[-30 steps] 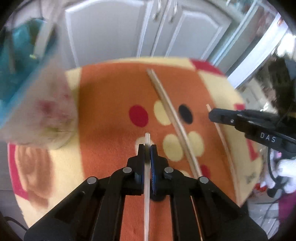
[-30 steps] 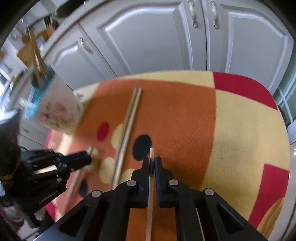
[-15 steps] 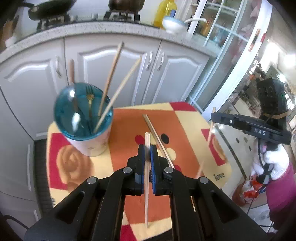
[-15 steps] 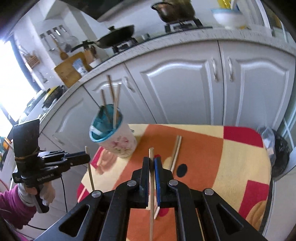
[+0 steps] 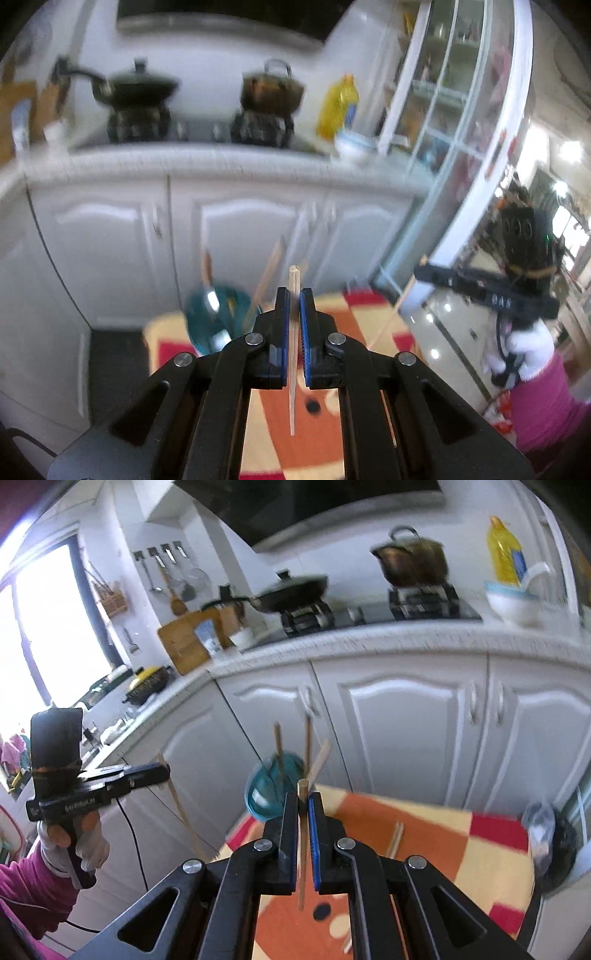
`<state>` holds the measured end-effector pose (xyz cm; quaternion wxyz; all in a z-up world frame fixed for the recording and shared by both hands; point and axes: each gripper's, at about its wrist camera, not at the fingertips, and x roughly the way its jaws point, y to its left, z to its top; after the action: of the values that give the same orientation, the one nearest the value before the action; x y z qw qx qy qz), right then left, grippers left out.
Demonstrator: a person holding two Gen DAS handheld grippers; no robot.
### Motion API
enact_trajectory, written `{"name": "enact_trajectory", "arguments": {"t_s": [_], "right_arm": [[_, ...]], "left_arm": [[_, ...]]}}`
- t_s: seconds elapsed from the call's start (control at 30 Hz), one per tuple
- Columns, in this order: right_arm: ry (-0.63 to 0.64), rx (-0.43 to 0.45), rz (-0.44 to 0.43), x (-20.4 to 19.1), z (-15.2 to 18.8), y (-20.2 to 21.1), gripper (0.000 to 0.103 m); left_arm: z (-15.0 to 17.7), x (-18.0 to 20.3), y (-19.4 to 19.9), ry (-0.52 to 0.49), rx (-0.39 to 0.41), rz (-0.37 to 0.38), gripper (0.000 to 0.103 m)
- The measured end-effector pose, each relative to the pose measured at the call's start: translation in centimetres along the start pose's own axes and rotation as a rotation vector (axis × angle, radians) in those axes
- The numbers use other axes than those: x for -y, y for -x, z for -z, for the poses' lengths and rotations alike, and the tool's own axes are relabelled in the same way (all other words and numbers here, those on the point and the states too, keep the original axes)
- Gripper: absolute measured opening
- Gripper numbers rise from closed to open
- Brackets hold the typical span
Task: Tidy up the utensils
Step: 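Lower both chopsticks into the floral cup and open both tools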
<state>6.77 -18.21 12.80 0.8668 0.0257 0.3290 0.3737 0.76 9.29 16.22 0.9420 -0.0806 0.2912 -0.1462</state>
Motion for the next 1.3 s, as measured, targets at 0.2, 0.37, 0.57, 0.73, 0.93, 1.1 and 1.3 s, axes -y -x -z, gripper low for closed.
{"name": "enact_trajectory", "arguments": {"t_s": [0.2,0.37,0.57,0.73,0.93,1.1,1.3], "right_arm": [[0.051,0.076,0.01,-2.3,-5.5,-0.1,0.005],[0.065,0.105,0.018,-3.4,-9.1,-2.1,0.005],[0.073,0.122,0.042,-3.8,-11.5,-5.5,0.005],[0.083,0.104,0.066,-3.5,-11.8,-9.2,0.005],[0.075,0.032,0.075,-2.2,-9.9,-14.0,0.005],[0.056,-0.05,0.064,-1.0,-7.5,-17.3,0.005],[0.006,-0.108,0.047,0.6,-5.5,-19.2,0.005]], "left_arm": [[-5.2,-2.2,0.1,0.015,0.088,-0.087,0.004],[-7.2,-4.4,-1.6,0.014,0.105,-0.176,0.004],[-7.2,-7.0,-4.3,0.034,0.118,-0.233,0.004],[-5.5,-8.6,-7.1,0.07,0.097,-0.234,0.004],[-2.1,-8.9,-10.2,0.047,0.072,-0.293,0.004],[0.5,-8.8,-12.6,0.053,0.006,-0.285,0.004],[1.9,-8.3,-13.6,0.056,-0.028,-0.277,0.004]]}}
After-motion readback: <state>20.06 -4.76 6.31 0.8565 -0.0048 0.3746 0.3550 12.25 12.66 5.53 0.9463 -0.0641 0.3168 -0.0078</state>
